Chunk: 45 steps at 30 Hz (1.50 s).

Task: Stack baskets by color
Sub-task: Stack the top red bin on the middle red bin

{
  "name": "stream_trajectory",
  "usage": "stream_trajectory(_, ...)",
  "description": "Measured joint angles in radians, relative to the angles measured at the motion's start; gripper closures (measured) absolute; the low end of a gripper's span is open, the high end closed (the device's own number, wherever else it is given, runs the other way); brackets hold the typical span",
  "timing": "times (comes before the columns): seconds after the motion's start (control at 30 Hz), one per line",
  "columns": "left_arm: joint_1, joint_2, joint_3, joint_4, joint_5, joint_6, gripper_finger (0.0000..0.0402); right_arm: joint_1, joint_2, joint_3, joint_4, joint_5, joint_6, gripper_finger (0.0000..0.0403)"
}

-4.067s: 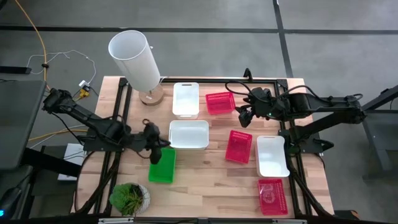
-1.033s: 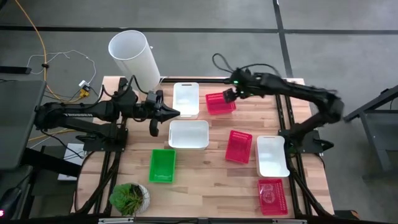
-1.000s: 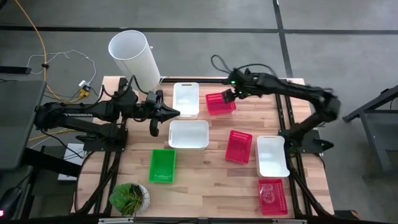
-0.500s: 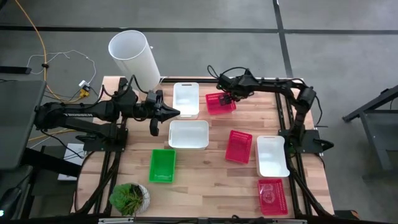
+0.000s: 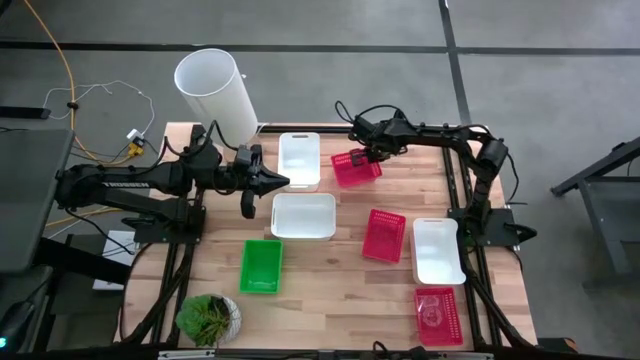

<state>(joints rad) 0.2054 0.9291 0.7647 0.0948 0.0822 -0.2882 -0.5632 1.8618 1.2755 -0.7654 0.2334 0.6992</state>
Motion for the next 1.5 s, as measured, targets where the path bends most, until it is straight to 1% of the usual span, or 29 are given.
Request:
stream_trajectory(0.07,0.0,0.0,0.0,0.0,0.0,0.0,0.0401,0.0,0.0,0.0,-0.002,0.0,0.0,0.0387)
stream_trajectory(0.13,0.0,0.0,0.0,0.0,0.0,0.0,0.0401,0.0,-0.004,0.0,-0.003,0.0,-0.012,0.0393)
stream_trajectory(0.23,0.0,0.0,0.0,0.0,0.0,0.0,0.0401,0.0,-0.055,-0.001,-0.014,0.014,-0.037,0.0399)
stream_trajectory(0.3,0.0,0.0,0.0,0.0,0.0,0.0,0.0401,-0.008,-0.122,-0.001,-0.022,0.039,-0.055,0.0399)
stream_trajectory(0.37,0.0,0.0,0.0,0.0,0.0,0.0,0.0401,-0.027,-0.208,-0.001,-0.04,0.066,-0.108,0.04)
stream_trajectory(0.47,0.0,0.0,0.0,0.0,-0.002,-0.009,0.0401,-0.061,-0.365,-0.001,-0.08,0.065,-0.211,0.0401)
stream_trajectory(0.57,0.0,0.0,0.0,0.0,-0.005,-0.022,0.0401,-0.089,-0.521,0.0,-0.128,-0.014,-0.323,0.0401)
stream_trajectory(0.67,0.0,0.0,0.0,0.0,-0.005,-0.023,0.0401,-0.09,-0.649,0.0,-0.189,-0.086,-0.386,0.0402)
stream_trajectory(0.77,0.0,0.0,0.0,0.0,-0.008,-0.023,0.0401,-0.058,-0.737,0.0,-0.265,-0.124,-0.449,0.0402)
stream_trajectory(0.83,0.0,0.0,0.0,0.0,-0.008,-0.023,0.0401,-0.019,-0.773,0.0,-0.322,-0.195,-0.522,0.0402)
stream_trajectory(0.93,0.0,0.0,0.0,0.0,-0.008,-0.023,0.0401,0.073,-0.795,0.0,-0.394,-0.318,-0.582,0.0402)
stream_trajectory(1.0,0.001,0.0,0.0,0.0,-0.008,-0.023,0.0401,0.139,-0.794,0.0,-0.422,-0.36,-0.607,0.0402)
stream_trajectory(1.1,0.001,0.0,0.0,0.0,-0.017,-0.023,0.0401,0.24,-0.777,0.0,-0.428,-0.365,-0.654,0.0402)
stream_trajectory(1.2,0.001,0.0,0.0,0.0,-0.019,-0.023,0.0401,0.315,-0.741,0.0,-0.417,-0.355,-0.721,0.0403)
stream_trajectory(1.3,0.001,0.0,0.0,0.0,-0.019,-0.024,0.0401,0.351,-0.698,-0.035,-0.35,-0.363,-0.728,0.0403)
stream_trajectory(1.4,0.0,0.0,0.0,0.0,-0.019,-0.026,0.0401,0.363,-0.67,-0.129,-0.243,-0.406,-0.709,0.0403)
stream_trajectory(1.5,0.0,0.0,0.0,0.0,-0.019,-0.026,0.0401,0.364,-0.668,-0.224,-0.156,-0.453,-0.673,0.0403)
